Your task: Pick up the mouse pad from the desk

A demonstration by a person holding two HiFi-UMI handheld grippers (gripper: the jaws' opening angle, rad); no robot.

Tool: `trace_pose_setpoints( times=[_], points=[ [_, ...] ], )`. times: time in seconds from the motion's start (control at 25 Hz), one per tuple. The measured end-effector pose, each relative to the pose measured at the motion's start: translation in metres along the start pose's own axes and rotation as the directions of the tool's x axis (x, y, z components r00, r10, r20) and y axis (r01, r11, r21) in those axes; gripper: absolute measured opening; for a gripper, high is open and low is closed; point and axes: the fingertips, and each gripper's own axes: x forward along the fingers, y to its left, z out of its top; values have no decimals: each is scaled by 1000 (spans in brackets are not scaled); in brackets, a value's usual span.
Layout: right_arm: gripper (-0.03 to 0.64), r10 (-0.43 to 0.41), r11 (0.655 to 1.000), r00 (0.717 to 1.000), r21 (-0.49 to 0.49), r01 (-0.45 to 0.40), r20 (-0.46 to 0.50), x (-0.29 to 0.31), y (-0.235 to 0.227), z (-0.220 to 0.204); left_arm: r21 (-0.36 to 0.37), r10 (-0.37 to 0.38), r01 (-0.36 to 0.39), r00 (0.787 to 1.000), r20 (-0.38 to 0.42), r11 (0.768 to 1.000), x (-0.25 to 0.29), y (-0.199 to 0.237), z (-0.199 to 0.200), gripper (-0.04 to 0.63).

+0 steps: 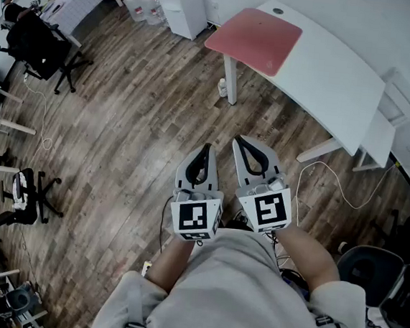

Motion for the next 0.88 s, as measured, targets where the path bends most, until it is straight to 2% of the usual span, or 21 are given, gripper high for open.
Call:
trace_pose_setpoints(
  times=[0.2, 0.32, 0.48, 0.72, 0.88],
  points=[
    [38, -7, 1000, 1000, 8, 7, -4, 24, -12, -3, 8, -1, 1, 1000, -11, 1000, 22, 15, -2, 11],
    [38, -13, 1000, 1000, -20, 12, -24, 45, -13, -8, 10, -5, 5, 999, -35, 1000, 36, 31, -8, 11],
    [40, -30, 998, 997, -52, 27, -66, 79, -15, -21, -11, -46, 45, 995, -91, 999, 58, 49, -22, 11],
    [41, -49, 996, 991, -77, 40, -123, 119, -18, -30, -24, -69, 67, 990, -122, 997, 88, 84, -27, 11],
    [41, -90, 992, 983, -105, 74, -159, 148, -21, -36, -15, -119, 118, 984, -136, 993, 111, 107, -29, 11]
  ],
)
